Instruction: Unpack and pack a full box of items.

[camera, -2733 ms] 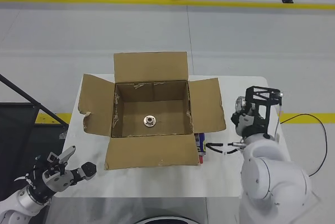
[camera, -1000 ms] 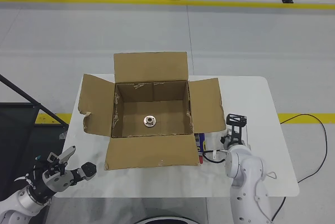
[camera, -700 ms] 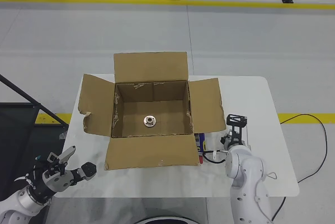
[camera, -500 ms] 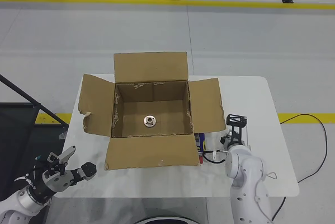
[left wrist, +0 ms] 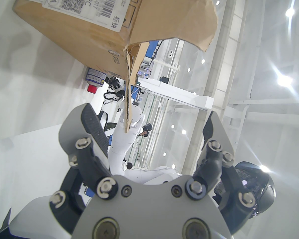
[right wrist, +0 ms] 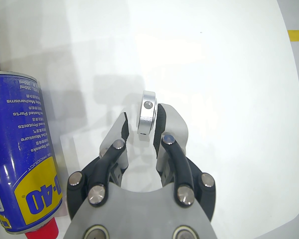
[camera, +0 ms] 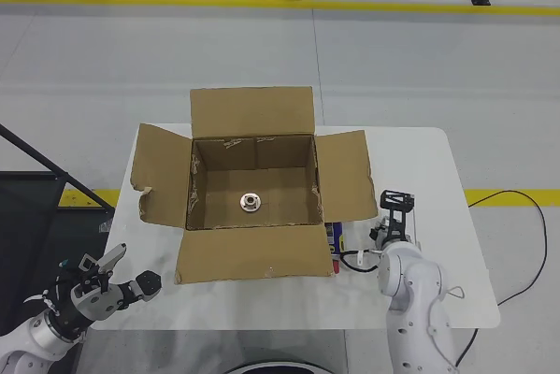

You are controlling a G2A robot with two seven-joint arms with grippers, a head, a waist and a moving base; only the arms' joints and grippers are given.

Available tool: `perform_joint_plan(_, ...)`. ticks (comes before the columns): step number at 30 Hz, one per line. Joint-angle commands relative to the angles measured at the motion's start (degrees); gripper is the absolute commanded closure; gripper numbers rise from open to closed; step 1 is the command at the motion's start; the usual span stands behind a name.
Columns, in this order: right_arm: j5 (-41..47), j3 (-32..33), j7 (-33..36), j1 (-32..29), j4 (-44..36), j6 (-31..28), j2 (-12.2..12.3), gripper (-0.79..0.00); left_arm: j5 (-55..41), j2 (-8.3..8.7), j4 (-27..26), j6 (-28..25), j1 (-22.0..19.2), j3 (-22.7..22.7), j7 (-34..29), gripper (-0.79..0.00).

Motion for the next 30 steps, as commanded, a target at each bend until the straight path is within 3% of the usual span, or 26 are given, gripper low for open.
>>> perform_joint_plan(1, 0.0, 0.0, 0.1, 0.0, 0.0, 0.1, 0.1, -0.305, 0.0, 0.00, 0.0, 0.0, 0.0, 0.0, 0.0, -0.785)
perform_joint_plan(10, 0.3, 0.5, 0.4, 0.3, -1.0, 0.0, 0.4, -0.357, 0.0, 0.00, 0.0, 0.0, 0.0, 0.0, 0.0, -0.785)
perform_joint_plan(30, 0.0, -0.2, 0.6, 1.2, -2.0, 0.6, 1.0, -0.376, 0.0, 0.00, 0.0, 0.0, 0.0, 0.0, 0.0, -0.785)
